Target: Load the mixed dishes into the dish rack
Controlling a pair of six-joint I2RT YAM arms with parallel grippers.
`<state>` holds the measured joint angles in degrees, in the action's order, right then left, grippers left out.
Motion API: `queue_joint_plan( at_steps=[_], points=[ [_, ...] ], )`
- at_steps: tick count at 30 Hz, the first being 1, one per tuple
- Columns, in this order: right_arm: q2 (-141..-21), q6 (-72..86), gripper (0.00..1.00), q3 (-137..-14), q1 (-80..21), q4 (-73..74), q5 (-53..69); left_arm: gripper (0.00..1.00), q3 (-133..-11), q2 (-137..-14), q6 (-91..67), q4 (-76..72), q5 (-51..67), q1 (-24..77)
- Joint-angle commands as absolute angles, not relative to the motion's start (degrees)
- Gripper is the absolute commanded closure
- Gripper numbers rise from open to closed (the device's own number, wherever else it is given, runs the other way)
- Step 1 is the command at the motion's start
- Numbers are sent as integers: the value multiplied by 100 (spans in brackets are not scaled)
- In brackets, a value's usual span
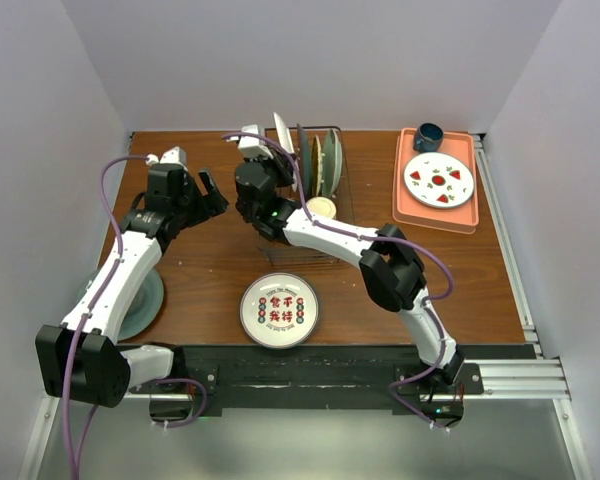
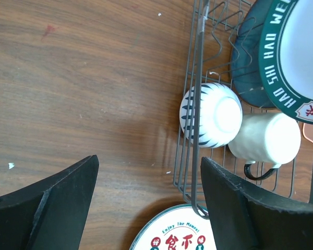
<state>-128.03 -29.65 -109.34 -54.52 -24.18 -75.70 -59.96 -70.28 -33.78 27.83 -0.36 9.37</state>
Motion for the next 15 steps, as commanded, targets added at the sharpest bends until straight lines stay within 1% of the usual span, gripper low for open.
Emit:
queue_joint_plan(
  at_steps=[1, 9, 15],
  points=[
    [-12015, -2997, 100, -10820, -5291, -2716, -7945, 16, -5924, -6996, -3270, 2505, 158, 879],
    [-12067, -2988, 100, -10960, -5274, -2645, -8094, 16, -5862, -6996, -3252, 2470, 220, 879],
    [-12410, -3453, 100, -11302, -5273, -2953, -8253, 16, -5836, -6987, -3270, 2461, 272, 879]
  ],
)
